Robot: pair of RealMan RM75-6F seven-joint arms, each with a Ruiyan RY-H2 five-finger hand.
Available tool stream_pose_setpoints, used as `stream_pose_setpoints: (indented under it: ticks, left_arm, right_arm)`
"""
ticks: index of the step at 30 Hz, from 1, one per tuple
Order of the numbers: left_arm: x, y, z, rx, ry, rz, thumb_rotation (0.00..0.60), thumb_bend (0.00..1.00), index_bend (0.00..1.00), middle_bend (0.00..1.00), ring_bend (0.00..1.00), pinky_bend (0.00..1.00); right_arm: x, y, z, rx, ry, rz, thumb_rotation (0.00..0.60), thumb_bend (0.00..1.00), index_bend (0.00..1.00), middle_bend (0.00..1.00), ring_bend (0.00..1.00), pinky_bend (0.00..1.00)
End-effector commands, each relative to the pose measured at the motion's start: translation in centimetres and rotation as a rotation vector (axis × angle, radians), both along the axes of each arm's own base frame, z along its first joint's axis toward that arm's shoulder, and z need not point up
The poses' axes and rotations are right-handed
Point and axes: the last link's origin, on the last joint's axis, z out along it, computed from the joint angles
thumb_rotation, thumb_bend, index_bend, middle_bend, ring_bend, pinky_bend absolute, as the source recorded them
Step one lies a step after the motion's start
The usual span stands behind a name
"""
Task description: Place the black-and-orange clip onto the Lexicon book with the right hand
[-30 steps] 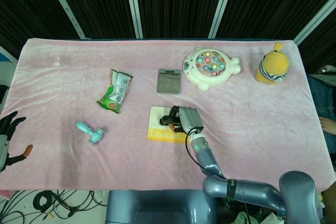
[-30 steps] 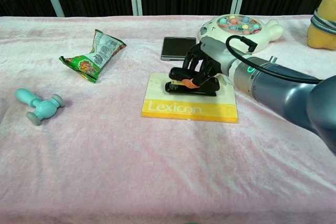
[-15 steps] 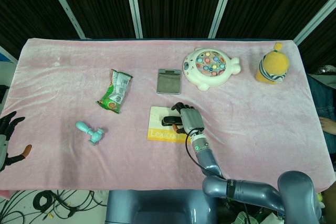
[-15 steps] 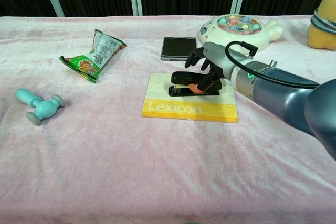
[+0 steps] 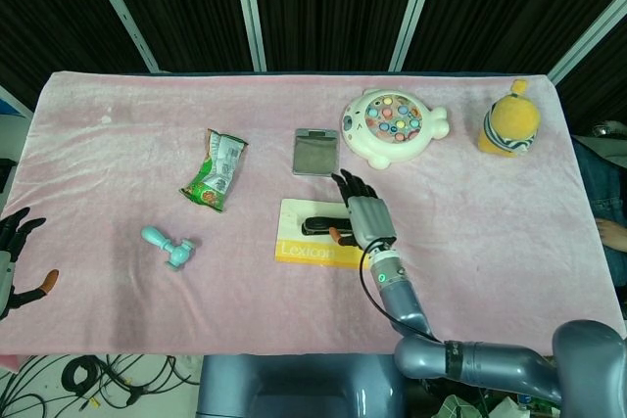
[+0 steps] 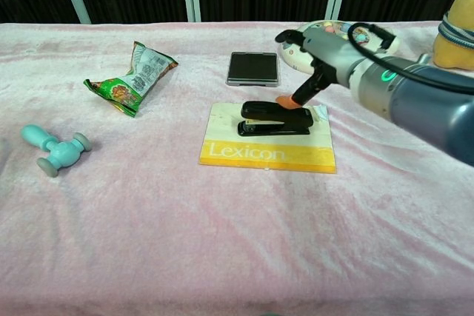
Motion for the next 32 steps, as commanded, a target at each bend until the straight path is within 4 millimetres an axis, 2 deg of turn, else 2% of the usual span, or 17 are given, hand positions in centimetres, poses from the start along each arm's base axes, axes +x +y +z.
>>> stream_pose_setpoints:
  ticks: [1,4,8,13,19,25,32]
  left_arm:
    - [0.0,0.0,0.0,0.006,-0.001,-0.005,0.6,0.31,0.16,0.03,0.0,0.14]
    - [0.2,0.0,0.0,0.017,0.002,-0.017,0.6,0.31,0.15,0.03,0.0,0.14]
    - [0.2,0.0,-0.1,0.02,0.01,-0.024,0.6,0.31,0.15,0.03,0.0,0.14]
    - [0.4,0.0,-0.1,0.029,0.01,-0.033,0.6,0.31,0.15,0.03,0.0,0.14]
    - [0.4,0.0,-0.1,0.035,0.015,-0.038,0.6,0.31,0.15,0.03,0.0,0.14]
    - [0.5,-0.1,-0.2,0.032,0.023,-0.042,0.6,0.31,0.15,0.03,0.0,0.14]
    - [0.4,-0.2,-0.2,0.035,0.03,-0.042,0.6,0.31,0.15,0.03,0.0,0.14]
  right_arm:
    - [-3.1,1.3,5.1,-0.071,0.069,-0.01,0.6,0.22,0.04,0.0,0.04,0.12]
    - [-5.6,2.7,8.5,-0.109,0.109,-0.011,0.6,0.22,0.04,0.0,0.04,0.12]
    - [-10.2,5.3,12.1,-0.185,0.168,-0.006,0.6,0.22,0.04,0.0,0.04,0.12]
    - [-16.0,9.7,14.0,-0.227,0.224,-0.001,0.6,0.22,0.04,0.0,0.04,0.12]
    - [-21.1,13.9,14.9,-0.289,0.251,0.006,0.6,0.22,0.04,0.0,0.04,0.12]
    - [-23.3,15.3,15.6,-0.323,0.284,0.006,0.6,0.22,0.04,0.0,0.04,0.11]
    - [-23.6,15.6,16.6,-0.362,0.284,0.013,0.6,0.22,0.04,0.0,0.04,0.11]
